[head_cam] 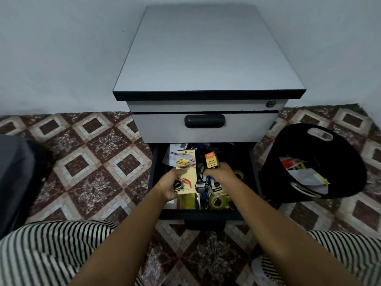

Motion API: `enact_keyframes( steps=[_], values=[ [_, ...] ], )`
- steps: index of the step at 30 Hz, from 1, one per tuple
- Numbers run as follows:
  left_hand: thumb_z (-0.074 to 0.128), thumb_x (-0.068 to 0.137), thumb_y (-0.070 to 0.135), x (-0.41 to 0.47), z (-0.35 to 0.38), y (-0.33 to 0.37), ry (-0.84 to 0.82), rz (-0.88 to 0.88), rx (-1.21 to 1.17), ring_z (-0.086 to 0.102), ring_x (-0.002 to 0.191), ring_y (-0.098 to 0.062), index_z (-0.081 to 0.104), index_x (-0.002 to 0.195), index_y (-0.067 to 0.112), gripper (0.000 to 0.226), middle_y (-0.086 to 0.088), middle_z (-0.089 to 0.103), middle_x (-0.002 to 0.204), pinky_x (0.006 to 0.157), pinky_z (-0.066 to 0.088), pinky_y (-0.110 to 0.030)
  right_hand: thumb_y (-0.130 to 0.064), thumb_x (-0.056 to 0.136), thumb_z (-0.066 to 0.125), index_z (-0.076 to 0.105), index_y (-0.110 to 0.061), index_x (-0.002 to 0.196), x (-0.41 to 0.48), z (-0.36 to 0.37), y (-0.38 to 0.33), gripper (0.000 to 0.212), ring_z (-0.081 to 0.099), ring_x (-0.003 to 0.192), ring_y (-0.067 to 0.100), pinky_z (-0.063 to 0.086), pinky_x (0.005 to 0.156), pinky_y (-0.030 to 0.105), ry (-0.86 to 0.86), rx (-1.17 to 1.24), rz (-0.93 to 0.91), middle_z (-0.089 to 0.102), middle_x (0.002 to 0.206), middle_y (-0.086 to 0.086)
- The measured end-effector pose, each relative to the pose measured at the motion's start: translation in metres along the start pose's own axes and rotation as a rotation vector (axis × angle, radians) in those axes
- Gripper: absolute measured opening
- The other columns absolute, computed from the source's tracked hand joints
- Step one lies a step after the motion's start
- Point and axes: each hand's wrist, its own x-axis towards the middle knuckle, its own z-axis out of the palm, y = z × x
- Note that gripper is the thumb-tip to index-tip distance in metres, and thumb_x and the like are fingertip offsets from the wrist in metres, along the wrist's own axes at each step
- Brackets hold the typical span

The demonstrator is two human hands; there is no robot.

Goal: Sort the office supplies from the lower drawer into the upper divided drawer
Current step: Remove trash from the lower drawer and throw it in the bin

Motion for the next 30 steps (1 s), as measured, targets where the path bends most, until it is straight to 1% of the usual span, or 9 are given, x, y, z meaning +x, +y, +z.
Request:
enact_keyframes(
  steps=[3, 7, 11, 13, 16, 19, 23, 27, 30],
  values=[
    [0.044, 0.094, 0.010, -0.010, 0.008, -0.001, -0.074, -0.012, 0.003, 0.063, 0.049, -0.017, 0.059, 0.092, 0.009, 0.015, -0.004, 0.068, 0.063, 0.050, 0.052, -0.024, -0.004, 0.081, 0.066, 0.050, -0.003, 0.110, -0.017, -0.025, 0.004, 0.033, 0.050, 0.069, 0.013, 0.040, 0.056, 0.023, -0.015, 0.076, -0.033, 0.055, 0.085, 0.006],
    [0.041, 0.094, 0.011, -0.020, 0.019, -0.007, -0.169, -0.030, 0.008, 0.068, 0.060, -0.022, 0.058, 0.112, 0.003, 0.026, -0.013, 0.071, 0.077, 0.054, 0.056, -0.028, -0.004, 0.083, 0.066, 0.055, 0.000, 0.102, -0.036, -0.064, 0.012, 0.022, 0.046, 0.063, 0.013, 0.038, 0.053, 0.022, 0.007, 0.099, -0.087, 0.052, 0.079, 0.008],
    [0.043, 0.090, 0.013, -0.030, 0.034, -0.012, -0.242, -0.019, 0.062, 0.067, 0.061, -0.023, 0.055, 0.116, 0.004, 0.030, -0.016, 0.070, 0.082, 0.052, 0.054, -0.027, -0.005, 0.084, 0.065, 0.055, -0.007, 0.087, -0.053, -0.099, 0.024, 0.011, 0.049, 0.067, 0.013, 0.040, 0.060, 0.021, 0.007, 0.093, -0.140, 0.055, 0.079, 0.006],
    [0.049, 0.086, 0.015, -0.033, 0.037, -0.012, -0.263, -0.014, 0.106, 0.067, 0.061, -0.022, 0.056, 0.117, 0.004, 0.033, -0.015, 0.069, 0.085, 0.050, 0.052, -0.025, -0.006, 0.084, 0.067, 0.055, -0.012, 0.089, -0.059, -0.115, 0.032, 0.014, 0.051, 0.071, 0.015, 0.040, 0.063, 0.023, 0.015, 0.090, -0.149, 0.056, 0.081, 0.005],
    [0.041, 0.090, 0.013, -0.036, 0.038, -0.014, -0.304, -0.031, 0.124, 0.066, 0.058, -0.020, 0.060, 0.105, 0.006, 0.025, -0.013, 0.070, 0.079, 0.050, 0.051, -0.022, -0.009, 0.083, 0.068, 0.054, -0.011, 0.104, -0.061, -0.134, 0.045, 0.025, 0.054, 0.081, 0.021, 0.043, 0.066, 0.026, 0.026, 0.085, -0.132, 0.058, 0.091, 0.007],
    [0.040, 0.091, 0.011, -0.041, 0.043, -0.015, -0.318, -0.045, 0.143, 0.067, 0.059, -0.020, 0.060, 0.102, 0.007, 0.023, -0.013, 0.071, 0.077, 0.052, 0.051, -0.022, -0.012, 0.083, 0.070, 0.054, -0.007, 0.113, -0.061, -0.147, 0.056, 0.034, 0.054, 0.077, 0.019, 0.043, 0.066, 0.029, 0.088, 0.126, -0.105, 0.060, 0.089, 0.006],
    [0.048, 0.083, 0.013, -0.044, 0.059, -0.019, -0.329, -0.052, 0.159, 0.069, 0.066, -0.021, 0.056, 0.112, 0.005, 0.032, -0.015, 0.071, 0.083, 0.056, 0.053, -0.026, -0.015, 0.084, 0.068, 0.054, -0.009, 0.109, -0.060, -0.156, 0.065, 0.029, 0.049, 0.067, 0.015, 0.035, 0.056, 0.025, 0.199, 0.186, -0.115, 0.056, 0.080, 0.003],
    [0.047, 0.088, 0.011, -0.039, 0.069, -0.022, -0.341, -0.039, 0.169, 0.070, 0.069, -0.023, 0.052, 0.122, 0.006, 0.035, -0.016, 0.071, 0.088, 0.057, 0.055, -0.028, -0.016, 0.085, 0.067, 0.053, -0.009, 0.106, -0.062, -0.163, 0.071, 0.026, 0.046, 0.065, 0.016, 0.035, 0.056, 0.027, 0.253, 0.185, -0.136, 0.053, 0.077, 0.004],
    [0.043, 0.091, 0.009, -0.036, 0.071, -0.024, -0.350, -0.055, 0.243, 0.069, 0.062, -0.022, 0.057, 0.108, 0.007, 0.022, -0.016, 0.071, 0.077, 0.056, 0.054, -0.027, -0.015, 0.088, 0.064, 0.052, -0.008, 0.101, -0.065, -0.173, 0.076, 0.019, 0.044, 0.064, 0.016, 0.034, 0.055, 0.026, 0.270, 0.169, -0.144, 0.051, 0.074, 0.004]
  ],
)
